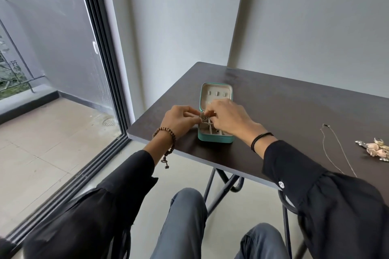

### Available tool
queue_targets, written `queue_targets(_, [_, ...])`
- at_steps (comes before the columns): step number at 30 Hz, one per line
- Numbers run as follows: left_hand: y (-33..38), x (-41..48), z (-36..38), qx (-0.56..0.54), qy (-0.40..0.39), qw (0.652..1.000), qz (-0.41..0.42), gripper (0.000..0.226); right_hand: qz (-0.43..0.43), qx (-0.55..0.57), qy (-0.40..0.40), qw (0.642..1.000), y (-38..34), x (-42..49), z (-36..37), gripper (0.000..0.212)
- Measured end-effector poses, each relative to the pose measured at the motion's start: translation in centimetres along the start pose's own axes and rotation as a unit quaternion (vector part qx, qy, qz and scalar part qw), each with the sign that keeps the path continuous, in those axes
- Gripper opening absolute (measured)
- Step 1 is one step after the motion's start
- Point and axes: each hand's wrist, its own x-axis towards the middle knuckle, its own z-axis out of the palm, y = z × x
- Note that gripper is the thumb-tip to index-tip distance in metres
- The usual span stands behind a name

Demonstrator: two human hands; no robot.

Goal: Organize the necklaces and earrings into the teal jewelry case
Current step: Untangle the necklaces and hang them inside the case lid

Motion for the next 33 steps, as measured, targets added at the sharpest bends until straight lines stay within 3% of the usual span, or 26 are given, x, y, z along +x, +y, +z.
queue_targets(9, [0.2,0.0,0.0,0.009,0.006,1.000,0.007,0.013,0.021,0.119,0.067,0.990,1.4,-0.7,0.5,0.015])
queue_targets(12, [0.8,-0.1,0.2,0.043,0.037,0.998,0.036,0.017,0.029,0.181,0.115,0.976,2.0,-0.7,-0.3,0.016])
queue_targets(15, [2.4,0.0,0.4,0.011,0.053,0.995,0.079,0.019,0.021,0.224,0.139,0.964,2.3,-1.0,-2.3,0.013])
queue_targets(23, [8.4,0.1,0.4,-0.098,-0.041,0.984,0.145,0.023,0.027,0.355,0.202,0.913,3.0,-2.3,-7.8,0.013])
queue_targets(27, [10.5,-0.1,0.5,-0.136,-0.044,0.978,0.150,0.022,0.033,0.378,0.219,0.899,3.7,-3.5,-9.5,0.014])
queue_targets(33, [13.0,-0.5,0.6,-0.158,-0.045,0.972,0.165,0.018,0.043,0.355,0.226,0.906,5.4,-5.8,-11.0,0.012])
